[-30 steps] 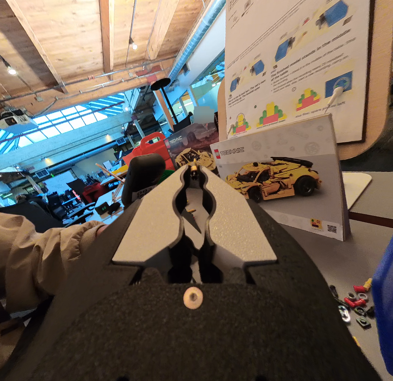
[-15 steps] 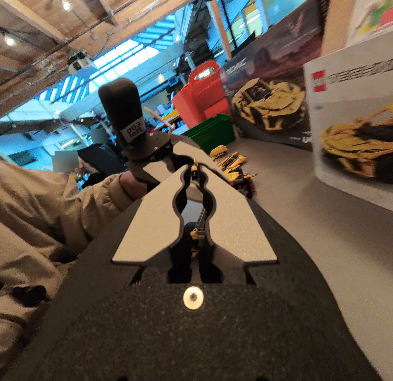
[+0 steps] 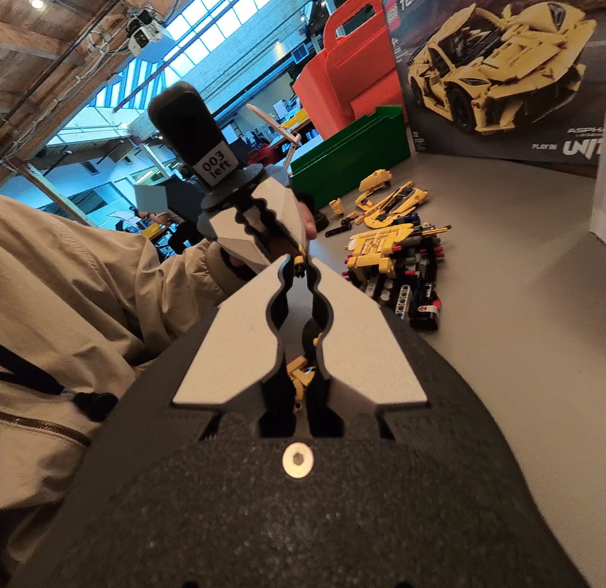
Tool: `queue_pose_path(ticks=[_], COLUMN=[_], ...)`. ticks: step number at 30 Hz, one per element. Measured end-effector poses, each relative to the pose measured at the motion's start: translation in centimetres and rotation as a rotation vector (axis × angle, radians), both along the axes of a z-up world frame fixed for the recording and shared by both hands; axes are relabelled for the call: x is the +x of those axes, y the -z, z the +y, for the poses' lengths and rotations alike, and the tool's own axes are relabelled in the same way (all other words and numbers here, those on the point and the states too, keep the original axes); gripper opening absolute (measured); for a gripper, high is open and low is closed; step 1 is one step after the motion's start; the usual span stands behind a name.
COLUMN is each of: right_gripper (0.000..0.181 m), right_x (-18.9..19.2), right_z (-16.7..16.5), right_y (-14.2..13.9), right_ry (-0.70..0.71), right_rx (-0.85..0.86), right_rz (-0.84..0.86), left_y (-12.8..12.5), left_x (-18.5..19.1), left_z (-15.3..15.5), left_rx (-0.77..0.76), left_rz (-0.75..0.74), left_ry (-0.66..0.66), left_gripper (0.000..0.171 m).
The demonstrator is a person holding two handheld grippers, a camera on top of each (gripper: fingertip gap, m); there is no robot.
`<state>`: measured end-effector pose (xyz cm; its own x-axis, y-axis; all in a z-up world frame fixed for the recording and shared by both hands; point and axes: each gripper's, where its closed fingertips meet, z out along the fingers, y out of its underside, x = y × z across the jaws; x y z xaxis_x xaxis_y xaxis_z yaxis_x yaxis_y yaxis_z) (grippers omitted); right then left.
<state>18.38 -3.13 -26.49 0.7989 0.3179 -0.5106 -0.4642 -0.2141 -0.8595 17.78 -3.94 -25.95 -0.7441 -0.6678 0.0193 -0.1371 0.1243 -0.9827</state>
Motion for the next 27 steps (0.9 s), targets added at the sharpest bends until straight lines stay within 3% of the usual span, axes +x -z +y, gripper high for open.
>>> queue_pose_path(ticks=[10,15,21,27], right_gripper=[0.006,0.016,0.024,0.015], right_x=[-1.6,-2.3,-2.5,-0.6], right_z=[-0.2,-0.7,-0.2,-0.9], right_y=[0.3,-1.2,-2.1,-3.2], right_ry=[-0.105,-0.167,0.002,0.1], right_rx=[-0.02,0.063,0.092,0.116], right_rz=[0.035,0.089,-0.267,-0.206], left_y=[1.1,-0.2,-1.4,-1.8], left_x=[-0.8,-1.1,-1.3,-1.6], left_z=[-0.4,-0.4,0.0,-0.1], left_rx=[0.05,-0.016,-0.135,-0.158], left_rz=[-0.003,-0.045,-0.064,-0.082], left_ry=[0.05,0.067,0.084,0.097], left_gripper=[0.005,0.002,0.002,0.002])
